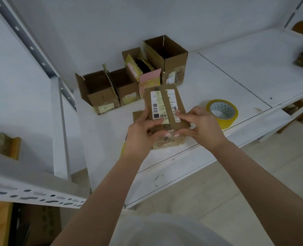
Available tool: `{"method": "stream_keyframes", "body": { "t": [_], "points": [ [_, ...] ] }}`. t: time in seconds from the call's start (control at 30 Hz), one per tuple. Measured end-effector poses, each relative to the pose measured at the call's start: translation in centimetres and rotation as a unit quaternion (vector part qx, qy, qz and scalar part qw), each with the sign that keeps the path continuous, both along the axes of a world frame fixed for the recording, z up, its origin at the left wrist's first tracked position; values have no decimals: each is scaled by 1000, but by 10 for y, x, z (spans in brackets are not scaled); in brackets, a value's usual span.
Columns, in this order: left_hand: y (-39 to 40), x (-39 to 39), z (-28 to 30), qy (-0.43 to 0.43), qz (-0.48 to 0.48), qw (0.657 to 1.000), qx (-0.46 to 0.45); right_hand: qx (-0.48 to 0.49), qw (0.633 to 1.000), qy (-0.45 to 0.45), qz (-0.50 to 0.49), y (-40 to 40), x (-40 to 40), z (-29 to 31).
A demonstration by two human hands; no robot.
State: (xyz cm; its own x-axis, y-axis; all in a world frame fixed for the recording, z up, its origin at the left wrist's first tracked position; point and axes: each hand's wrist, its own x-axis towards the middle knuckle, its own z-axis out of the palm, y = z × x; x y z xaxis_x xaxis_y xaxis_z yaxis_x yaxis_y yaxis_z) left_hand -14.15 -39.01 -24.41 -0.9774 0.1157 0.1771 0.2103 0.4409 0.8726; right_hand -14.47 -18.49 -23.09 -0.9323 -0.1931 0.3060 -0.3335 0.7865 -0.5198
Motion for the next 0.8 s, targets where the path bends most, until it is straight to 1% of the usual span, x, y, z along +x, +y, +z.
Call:
{"method": "stream_keyframes", "body": {
  "t": [0.1,0.2,0.37,0.43,0.5,0.57,0.6,0.67,0.73,0.8],
  "points": [
    [1,2,3,33,1,998,-49,35,999,25,4,1,1,-1],
    [6,3,10,64,-18,992,-105,47,998,41,1,-2,3,-3],
    [8,6,17,62,-46,986,-145,53,998,34,-31,-6,7,-4],
    [2,3,17,42,-62,988,-132,58,997,24,-53,-10,8,-2],
    [-12,-1,15,0,-93,994,-64,66,995,15,-70,-14,7,-2],
    [-30,-4,11,-39,-137,990,14,60,996,9,-72,-16,7,-2],
    [-37,-6,8,-41,-156,987,25,55,996,7,-72,-17,7,-1],
    [-44,-9,-1,6,-170,985,5,50,996,5,-74,-18,7,-2],
    [-40,-11,-9,75,-150,986,-24,32,996,-1,-79,-17,8,-1],
    [-30,-11,-15,105,-119,987,-24,-3,996,-9,-83,-15,8,1]
  ]
}}
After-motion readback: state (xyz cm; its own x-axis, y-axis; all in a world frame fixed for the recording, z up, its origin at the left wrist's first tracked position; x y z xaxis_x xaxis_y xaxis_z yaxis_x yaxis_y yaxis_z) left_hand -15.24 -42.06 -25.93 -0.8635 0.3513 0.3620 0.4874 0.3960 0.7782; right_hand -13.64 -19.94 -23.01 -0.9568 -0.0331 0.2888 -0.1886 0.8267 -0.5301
